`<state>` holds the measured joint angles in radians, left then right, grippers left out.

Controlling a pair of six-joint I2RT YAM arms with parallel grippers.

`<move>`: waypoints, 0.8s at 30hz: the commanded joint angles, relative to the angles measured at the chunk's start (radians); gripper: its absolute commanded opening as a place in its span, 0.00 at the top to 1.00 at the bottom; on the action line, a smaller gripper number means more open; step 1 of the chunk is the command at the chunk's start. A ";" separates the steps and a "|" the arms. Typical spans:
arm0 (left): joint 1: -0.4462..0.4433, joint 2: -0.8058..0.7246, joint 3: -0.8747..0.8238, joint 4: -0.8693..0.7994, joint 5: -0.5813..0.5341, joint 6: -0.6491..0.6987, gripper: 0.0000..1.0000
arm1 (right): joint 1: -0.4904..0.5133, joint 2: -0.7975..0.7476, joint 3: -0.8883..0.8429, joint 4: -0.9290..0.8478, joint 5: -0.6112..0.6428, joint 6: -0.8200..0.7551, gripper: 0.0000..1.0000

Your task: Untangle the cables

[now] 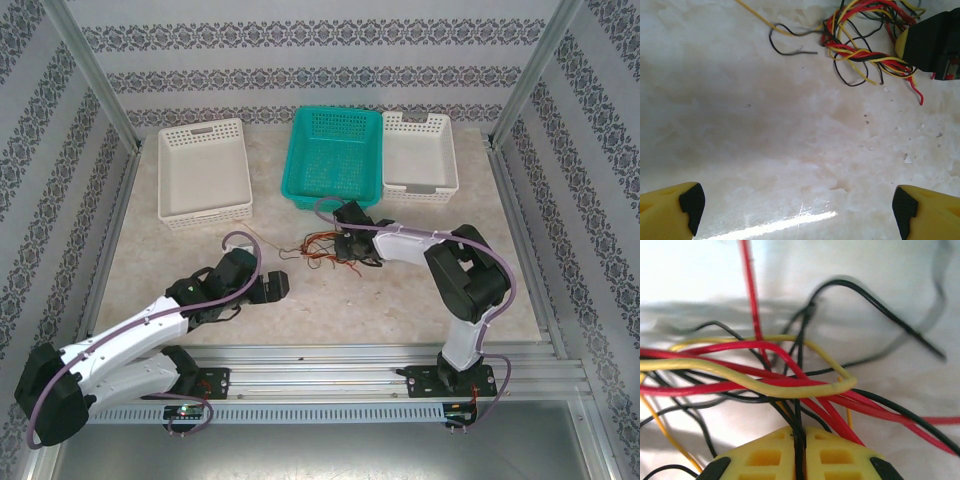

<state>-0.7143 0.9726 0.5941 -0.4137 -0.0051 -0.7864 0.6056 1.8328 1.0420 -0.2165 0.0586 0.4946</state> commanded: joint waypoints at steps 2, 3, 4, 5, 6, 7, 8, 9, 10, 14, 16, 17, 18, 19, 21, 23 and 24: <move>-0.020 -0.014 -0.017 -0.027 -0.018 -0.015 0.03 | 0.038 -0.069 0.003 0.030 -0.093 -0.041 0.95; -0.021 -0.014 -0.019 -0.024 -0.018 -0.015 0.03 | 0.043 -0.077 0.010 0.024 -0.098 -0.046 0.98; -0.020 -0.012 -0.020 -0.021 -0.018 -0.015 0.03 | 0.050 -0.084 0.016 0.018 -0.098 -0.052 1.00; -0.020 -0.010 -0.023 -0.017 -0.018 -0.017 0.03 | 0.054 -0.089 0.021 0.011 -0.094 -0.056 1.00; -0.020 -0.008 -0.025 -0.016 -0.018 -0.017 0.03 | 0.057 -0.092 0.027 0.005 -0.094 -0.058 1.00; -0.022 -0.005 -0.029 -0.013 -0.018 -0.018 0.03 | 0.060 -0.096 0.029 0.001 -0.099 -0.059 1.00; -0.022 -0.005 -0.031 -0.010 -0.018 -0.017 0.03 | 0.061 -0.098 0.028 0.001 -0.100 -0.060 1.00; -0.022 -0.003 -0.035 -0.006 -0.017 -0.019 0.03 | 0.062 -0.101 0.024 0.005 -0.100 -0.059 1.00; -0.022 -0.001 -0.038 -0.001 -0.020 -0.019 0.03 | 0.062 -0.105 0.018 0.010 -0.104 -0.060 1.00; -0.022 0.007 -0.045 0.020 -0.025 -0.020 0.03 | 0.066 -0.122 -0.004 0.038 -0.115 -0.064 1.00; -0.022 0.020 -0.045 0.047 -0.028 -0.014 0.02 | 0.070 -0.135 -0.020 0.059 -0.121 -0.071 1.00; -0.022 0.028 -0.042 0.059 -0.030 -0.007 0.02 | 0.073 -0.142 -0.027 0.069 -0.123 -0.075 1.00; -0.022 0.040 -0.035 0.070 -0.035 0.006 0.02 | 0.075 -0.150 -0.034 0.079 -0.123 -0.080 1.00; -0.022 0.054 -0.025 0.077 -0.045 0.020 0.02 | 0.078 -0.159 -0.040 0.087 -0.127 -0.086 1.00; -0.022 0.091 0.002 0.083 -0.065 0.060 0.01 | 0.081 -0.175 -0.050 0.105 -0.129 -0.095 1.00; -0.021 0.133 0.026 0.109 -0.092 0.114 0.00 | 0.084 -0.189 -0.056 0.114 -0.135 -0.105 1.00; -0.020 0.152 0.034 0.123 -0.108 0.130 0.00 | 0.084 -0.193 -0.057 0.116 -0.139 -0.109 1.00</move>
<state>-0.7208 1.0908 0.5800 -0.3580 -0.0505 -0.7395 0.6811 1.6806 1.0008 -0.1520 -0.0597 0.4149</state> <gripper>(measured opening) 0.998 0.050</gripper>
